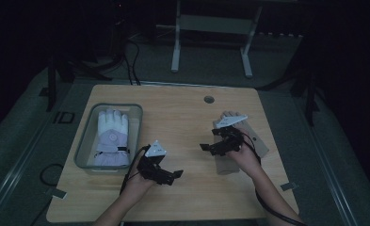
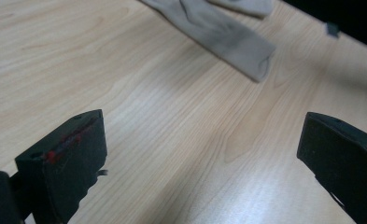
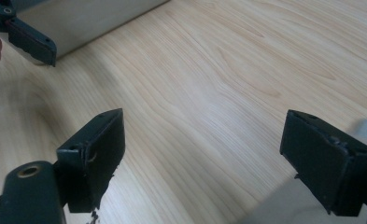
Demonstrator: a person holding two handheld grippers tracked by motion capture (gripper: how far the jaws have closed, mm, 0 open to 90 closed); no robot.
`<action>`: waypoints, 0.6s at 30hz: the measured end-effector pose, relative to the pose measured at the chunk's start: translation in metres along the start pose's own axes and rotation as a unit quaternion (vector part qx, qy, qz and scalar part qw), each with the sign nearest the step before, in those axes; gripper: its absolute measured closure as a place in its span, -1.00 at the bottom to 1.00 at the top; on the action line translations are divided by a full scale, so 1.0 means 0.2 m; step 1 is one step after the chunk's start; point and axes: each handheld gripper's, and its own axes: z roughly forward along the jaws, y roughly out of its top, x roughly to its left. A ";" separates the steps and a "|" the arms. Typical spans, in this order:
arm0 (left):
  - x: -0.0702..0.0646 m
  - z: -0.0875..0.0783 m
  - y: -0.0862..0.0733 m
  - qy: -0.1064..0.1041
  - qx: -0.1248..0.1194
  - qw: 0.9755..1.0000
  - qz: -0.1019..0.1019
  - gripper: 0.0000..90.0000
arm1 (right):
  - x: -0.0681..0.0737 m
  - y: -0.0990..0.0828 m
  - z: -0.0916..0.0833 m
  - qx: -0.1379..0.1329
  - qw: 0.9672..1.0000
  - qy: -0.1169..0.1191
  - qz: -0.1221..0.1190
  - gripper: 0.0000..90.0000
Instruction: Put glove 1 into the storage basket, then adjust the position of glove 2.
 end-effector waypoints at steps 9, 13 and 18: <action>0.00 0.07 -0.07 0.009 -0.037 0.999 0.002 -0.96 | -0.09 -0.16 -0.08 0.013 0.999 -0.023 0.025 -0.70; 0.01 0.07 -0.10 0.009 -0.057 0.998 -0.004 -0.96 | -0.12 -0.23 -0.13 0.003 0.998 -0.039 0.045 -0.74; 0.01 0.08 -0.12 0.025 -0.057 0.998 0.005 -0.96 | -0.15 -0.31 -0.16 0.009 0.998 -0.045 0.049 -0.77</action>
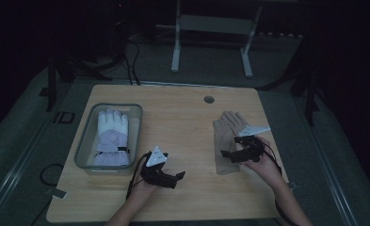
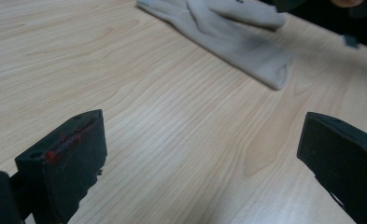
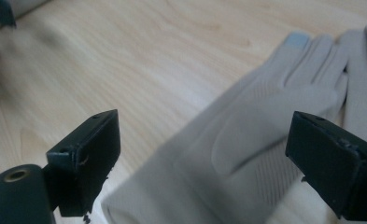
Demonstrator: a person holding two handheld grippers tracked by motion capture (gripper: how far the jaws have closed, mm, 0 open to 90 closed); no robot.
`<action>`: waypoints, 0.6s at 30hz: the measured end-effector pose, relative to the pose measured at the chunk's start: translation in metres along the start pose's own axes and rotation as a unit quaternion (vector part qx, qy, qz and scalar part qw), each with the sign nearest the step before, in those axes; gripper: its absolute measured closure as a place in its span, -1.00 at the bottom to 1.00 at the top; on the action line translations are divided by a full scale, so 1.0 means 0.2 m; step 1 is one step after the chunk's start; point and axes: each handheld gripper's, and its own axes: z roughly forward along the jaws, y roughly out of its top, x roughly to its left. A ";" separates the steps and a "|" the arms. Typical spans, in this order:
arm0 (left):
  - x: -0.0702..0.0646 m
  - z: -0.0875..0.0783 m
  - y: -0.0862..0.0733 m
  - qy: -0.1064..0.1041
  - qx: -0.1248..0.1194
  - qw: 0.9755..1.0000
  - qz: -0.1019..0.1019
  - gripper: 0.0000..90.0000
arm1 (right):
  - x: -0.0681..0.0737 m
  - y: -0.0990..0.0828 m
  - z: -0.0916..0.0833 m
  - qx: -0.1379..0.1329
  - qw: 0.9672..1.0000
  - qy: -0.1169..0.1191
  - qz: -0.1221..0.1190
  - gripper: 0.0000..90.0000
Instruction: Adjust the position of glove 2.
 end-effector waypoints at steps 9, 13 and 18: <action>0.01 -0.02 -0.02 0.004 -0.012 1.000 0.001 -0.96 | -0.06 -0.10 0.01 0.003 0.999 -0.026 -0.035 -0.30; 0.01 -0.02 -0.03 0.010 -0.017 1.000 0.000 -0.96 | -0.07 -0.10 0.05 0.017 0.998 -0.032 -0.050 -0.20; 0.01 -0.04 -0.03 0.019 -0.030 0.999 0.002 -0.96 | -0.10 -0.07 0.10 0.016 0.998 -0.044 -0.049 -0.15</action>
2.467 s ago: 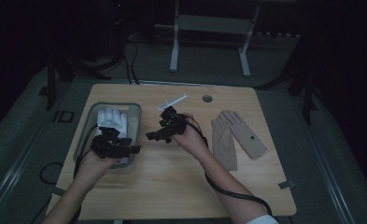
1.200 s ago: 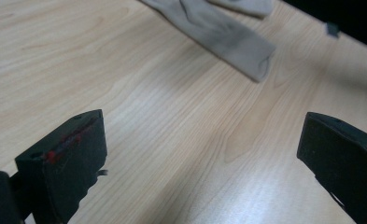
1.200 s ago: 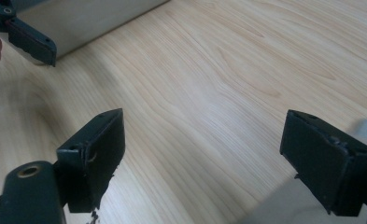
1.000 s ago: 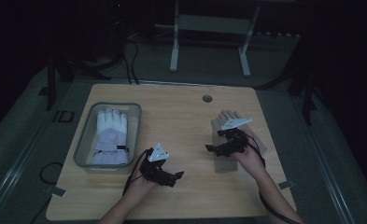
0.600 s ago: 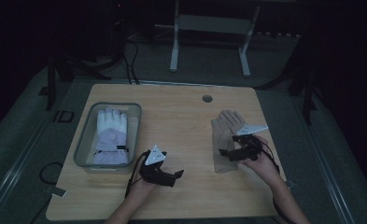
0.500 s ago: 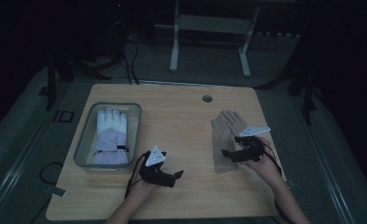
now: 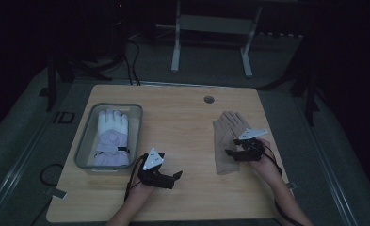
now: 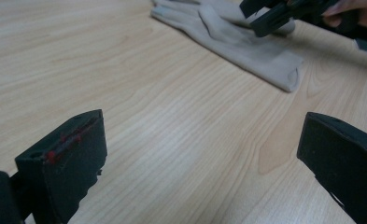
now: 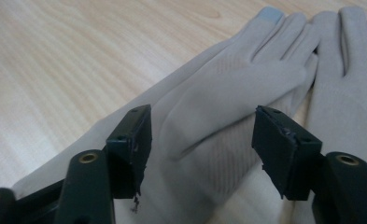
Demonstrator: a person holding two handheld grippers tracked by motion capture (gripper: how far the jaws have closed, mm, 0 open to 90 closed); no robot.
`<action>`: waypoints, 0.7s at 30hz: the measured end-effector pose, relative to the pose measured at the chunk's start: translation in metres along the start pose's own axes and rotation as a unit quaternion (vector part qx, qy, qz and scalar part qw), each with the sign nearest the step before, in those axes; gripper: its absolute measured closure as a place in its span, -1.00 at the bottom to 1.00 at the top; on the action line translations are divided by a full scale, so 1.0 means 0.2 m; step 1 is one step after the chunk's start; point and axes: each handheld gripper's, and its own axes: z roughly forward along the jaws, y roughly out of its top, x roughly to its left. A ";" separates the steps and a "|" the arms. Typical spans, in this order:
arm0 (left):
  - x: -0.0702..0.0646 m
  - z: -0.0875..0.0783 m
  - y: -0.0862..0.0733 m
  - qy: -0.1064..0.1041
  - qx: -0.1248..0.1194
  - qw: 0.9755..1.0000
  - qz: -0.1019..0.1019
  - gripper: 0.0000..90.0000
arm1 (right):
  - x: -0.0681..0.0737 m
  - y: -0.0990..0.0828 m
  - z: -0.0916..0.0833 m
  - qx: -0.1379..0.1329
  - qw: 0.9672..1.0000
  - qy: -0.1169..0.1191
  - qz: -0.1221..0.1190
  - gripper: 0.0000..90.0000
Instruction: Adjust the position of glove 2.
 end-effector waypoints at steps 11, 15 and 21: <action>-0.01 -0.01 -0.01 0.004 0.000 1.000 0.006 -0.96 | -0.03 0.03 0.16 0.035 0.999 0.010 0.016 -0.05; 0.00 -0.01 -0.01 0.000 -0.001 1.000 -0.003 -0.96 | -0.01 0.05 0.15 0.047 0.999 0.005 0.016 0.32; 0.00 0.00 -0.01 0.002 0.002 1.000 -0.004 -0.96 | 0.05 0.08 0.16 0.058 0.998 0.003 0.026 0.67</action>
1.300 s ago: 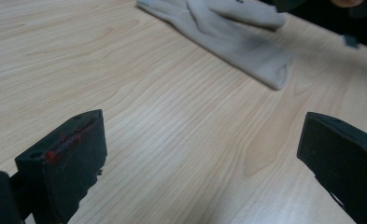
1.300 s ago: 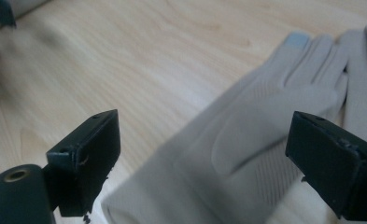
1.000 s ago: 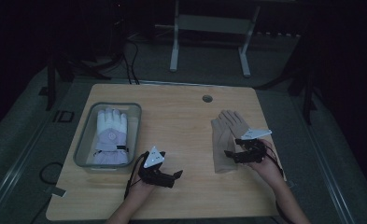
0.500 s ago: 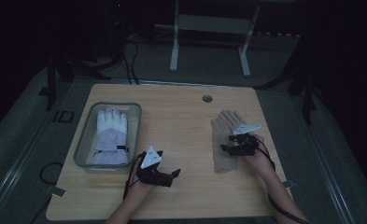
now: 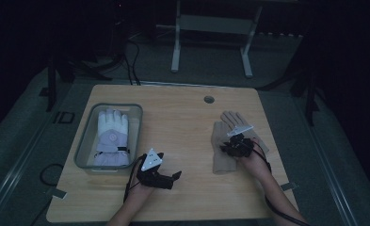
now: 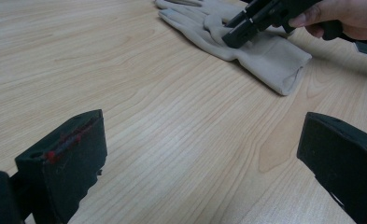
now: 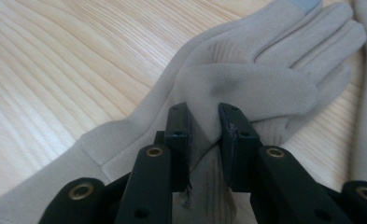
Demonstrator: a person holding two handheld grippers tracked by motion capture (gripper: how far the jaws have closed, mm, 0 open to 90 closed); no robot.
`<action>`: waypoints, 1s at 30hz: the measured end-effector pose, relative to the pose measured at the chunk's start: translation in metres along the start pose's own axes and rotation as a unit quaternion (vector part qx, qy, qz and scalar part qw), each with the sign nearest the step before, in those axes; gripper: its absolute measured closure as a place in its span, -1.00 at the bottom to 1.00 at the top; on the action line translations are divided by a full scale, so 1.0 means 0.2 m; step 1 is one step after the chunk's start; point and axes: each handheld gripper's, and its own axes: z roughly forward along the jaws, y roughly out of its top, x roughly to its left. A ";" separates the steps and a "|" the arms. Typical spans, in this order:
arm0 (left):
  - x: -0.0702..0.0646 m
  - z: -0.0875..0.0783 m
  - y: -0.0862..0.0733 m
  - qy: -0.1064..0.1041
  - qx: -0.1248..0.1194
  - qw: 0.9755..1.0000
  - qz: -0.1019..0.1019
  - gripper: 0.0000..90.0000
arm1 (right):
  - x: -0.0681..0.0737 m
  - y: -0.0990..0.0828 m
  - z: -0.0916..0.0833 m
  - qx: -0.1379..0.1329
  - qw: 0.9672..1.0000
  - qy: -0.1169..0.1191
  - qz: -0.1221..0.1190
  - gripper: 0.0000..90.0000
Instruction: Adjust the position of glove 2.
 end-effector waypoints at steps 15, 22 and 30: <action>0.00 -0.03 0.00 0.005 -0.006 1.000 0.003 -0.96 | 0.15 0.16 -0.04 -0.046 0.999 0.027 0.003 0.75; 0.01 -0.04 0.00 0.004 -0.009 1.000 0.001 -0.96 | 0.24 0.35 -0.09 -0.088 0.996 0.030 0.007 0.75; 0.02 -0.05 0.00 0.003 -0.010 1.000 0.003 -0.96 | 0.35 0.45 -0.01 -0.084 0.996 0.033 0.026 0.75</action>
